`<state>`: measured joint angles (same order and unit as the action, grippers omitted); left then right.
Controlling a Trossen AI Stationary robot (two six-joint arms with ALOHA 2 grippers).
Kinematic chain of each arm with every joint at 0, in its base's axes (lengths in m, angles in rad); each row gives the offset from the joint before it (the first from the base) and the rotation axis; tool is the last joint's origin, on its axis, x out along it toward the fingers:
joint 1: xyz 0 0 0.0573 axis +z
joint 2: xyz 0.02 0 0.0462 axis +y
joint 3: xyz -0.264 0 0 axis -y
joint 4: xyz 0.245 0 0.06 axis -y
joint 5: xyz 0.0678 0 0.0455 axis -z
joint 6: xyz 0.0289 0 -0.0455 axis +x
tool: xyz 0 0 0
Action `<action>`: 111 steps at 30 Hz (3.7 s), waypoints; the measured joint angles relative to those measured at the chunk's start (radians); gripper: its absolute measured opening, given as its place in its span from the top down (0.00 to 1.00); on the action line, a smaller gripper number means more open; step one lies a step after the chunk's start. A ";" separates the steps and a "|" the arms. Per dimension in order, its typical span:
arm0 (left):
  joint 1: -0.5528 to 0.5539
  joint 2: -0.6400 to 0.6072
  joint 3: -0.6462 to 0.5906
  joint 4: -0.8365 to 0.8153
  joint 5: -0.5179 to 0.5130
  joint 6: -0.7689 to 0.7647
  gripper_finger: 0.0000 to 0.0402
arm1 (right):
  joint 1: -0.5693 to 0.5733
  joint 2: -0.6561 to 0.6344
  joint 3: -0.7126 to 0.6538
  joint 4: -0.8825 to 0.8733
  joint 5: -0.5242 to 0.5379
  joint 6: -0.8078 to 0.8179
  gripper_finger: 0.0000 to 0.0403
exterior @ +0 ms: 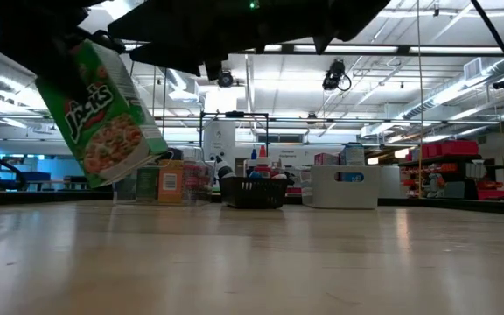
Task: Pick & Place Kitchen Items
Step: Put the green cereal box into the gray bin
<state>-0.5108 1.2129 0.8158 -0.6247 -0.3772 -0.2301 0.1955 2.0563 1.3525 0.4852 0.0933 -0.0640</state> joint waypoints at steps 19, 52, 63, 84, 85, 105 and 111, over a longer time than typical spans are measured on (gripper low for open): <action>0.089 0.000 0.000 0.145 -0.025 0.184 0.64 | 0.001 0.000 0.000 -0.017 0.131 -0.118 0.32; 0.088 -0.045 0.049 0.095 -0.212 0.109 0.45 | 0.008 -0.094 -0.002 -0.337 0.276 0.047 0.61; 0.094 -0.344 0.058 0.065 -0.484 0.103 0.45 | 0.035 -0.340 -0.002 -0.582 0.477 0.038 0.61; 0.094 -0.452 0.056 0.000 -0.426 0.088 0.45 | -0.208 -0.439 -0.489 0.036 1.099 0.185 0.61; 0.094 -0.445 0.056 0.003 -0.416 0.088 0.45 | -0.229 -0.439 -0.506 0.078 1.096 0.166 0.61; 0.094 -0.375 0.056 0.002 -0.442 0.104 0.45 | -0.469 -0.439 -0.644 0.106 0.956 0.352 0.61; 0.094 -0.375 0.056 0.002 -0.442 0.104 0.45 | -0.486 -0.440 -0.681 0.098 0.988 0.413 0.61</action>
<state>-0.4171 0.8375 0.8719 -0.6228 -0.8188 -0.1265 -0.2905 1.6161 0.6720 0.5831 1.0809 0.3494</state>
